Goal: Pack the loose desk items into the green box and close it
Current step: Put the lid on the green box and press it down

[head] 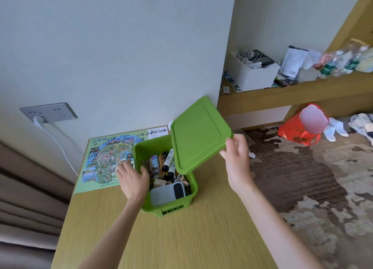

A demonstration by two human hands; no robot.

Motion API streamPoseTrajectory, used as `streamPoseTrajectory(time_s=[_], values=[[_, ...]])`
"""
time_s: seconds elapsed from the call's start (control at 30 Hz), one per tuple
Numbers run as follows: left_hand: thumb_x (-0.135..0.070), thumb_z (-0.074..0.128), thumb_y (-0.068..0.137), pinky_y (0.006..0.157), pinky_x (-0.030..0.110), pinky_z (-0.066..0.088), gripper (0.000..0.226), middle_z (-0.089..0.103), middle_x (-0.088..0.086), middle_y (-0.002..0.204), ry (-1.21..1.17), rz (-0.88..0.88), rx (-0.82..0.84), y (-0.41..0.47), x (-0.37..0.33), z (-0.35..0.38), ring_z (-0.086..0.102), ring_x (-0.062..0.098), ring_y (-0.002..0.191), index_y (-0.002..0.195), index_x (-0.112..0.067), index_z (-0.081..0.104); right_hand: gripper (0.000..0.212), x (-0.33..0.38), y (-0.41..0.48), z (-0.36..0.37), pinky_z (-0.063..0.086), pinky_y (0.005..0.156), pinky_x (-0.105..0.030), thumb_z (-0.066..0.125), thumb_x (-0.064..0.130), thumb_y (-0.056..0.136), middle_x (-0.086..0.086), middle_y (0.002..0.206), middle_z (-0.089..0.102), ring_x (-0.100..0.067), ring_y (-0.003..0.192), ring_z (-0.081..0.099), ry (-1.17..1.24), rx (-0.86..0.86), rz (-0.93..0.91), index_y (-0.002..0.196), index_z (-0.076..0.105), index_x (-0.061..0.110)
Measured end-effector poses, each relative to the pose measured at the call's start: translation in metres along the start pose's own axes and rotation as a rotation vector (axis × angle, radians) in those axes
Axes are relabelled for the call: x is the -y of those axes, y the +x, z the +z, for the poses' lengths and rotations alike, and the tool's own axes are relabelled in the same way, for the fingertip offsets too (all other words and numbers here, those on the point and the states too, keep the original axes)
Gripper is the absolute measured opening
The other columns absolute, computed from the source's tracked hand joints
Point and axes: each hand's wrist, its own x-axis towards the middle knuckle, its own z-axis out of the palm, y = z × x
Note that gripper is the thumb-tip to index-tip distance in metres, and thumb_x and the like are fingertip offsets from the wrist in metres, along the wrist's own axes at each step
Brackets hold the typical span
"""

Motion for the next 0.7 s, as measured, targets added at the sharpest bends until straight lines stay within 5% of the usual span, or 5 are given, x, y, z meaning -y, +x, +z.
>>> streamPoseTrajectory(time_s=[0.1,0.2,0.33,0.5,0.7], values=[[-0.032,0.045,0.098,0.080,0.039,0.043,0.024,0.057,0.010,0.100,-0.259,0.060,0.097,-0.006,-0.025,-0.004,0.051,0.028,0.098,0.099,-0.011,0.058,0.014,-0.005,-0.018,0.009,0.046,0.095,-0.032,0.039,0.010,0.100,-0.004,0.076,0.038,-0.001,0.060,0.040,0.095,-0.006,0.116,0.088,0.045,0.013],[-0.044,0.031,0.102,0.068,0.038,0.040,0.047,0.052,0.011,0.080,-0.619,-0.086,0.322,-0.004,-0.049,-0.011,0.047,0.026,0.074,0.081,-0.007,0.050,0.012,-0.011,-0.031,0.017,0.045,0.100,-0.035,0.038,0.011,0.101,-0.008,0.090,0.049,-0.008,0.072,0.049,0.190,0.007,0.200,0.095,0.049,0.010],[-0.035,0.046,0.101,0.091,0.046,0.052,0.042,0.064,0.011,0.110,-0.764,-0.194,0.425,0.002,-0.046,-0.018,0.062,0.027,0.098,0.122,0.001,0.057,0.014,-0.024,-0.039,0.018,0.052,0.097,-0.043,0.037,0.009,0.100,-0.021,0.098,0.053,-0.024,0.085,0.060,0.200,0.033,0.279,0.102,0.050,0.003],[-0.023,0.057,0.097,0.080,0.035,0.051,0.044,0.063,0.009,0.106,-0.562,-0.054,0.363,-0.001,-0.018,-0.025,0.061,0.023,0.093,0.135,-0.003,0.049,0.014,-0.053,-0.052,0.018,0.059,0.060,-0.025,0.049,0.010,0.098,-0.013,0.090,0.054,-0.018,0.067,0.058,-0.149,0.058,0.315,0.109,0.048,0.001],[-0.019,0.058,0.096,0.096,0.039,0.047,0.047,0.052,0.017,0.128,-0.287,0.085,0.330,0.010,0.008,-0.028,0.055,0.024,0.098,0.138,-0.003,0.047,0.011,-0.086,-0.064,0.030,0.054,0.068,-0.044,0.056,0.015,0.094,-0.010,0.090,0.064,-0.029,0.079,0.066,-0.699,0.075,0.209,0.102,0.054,0.008]])
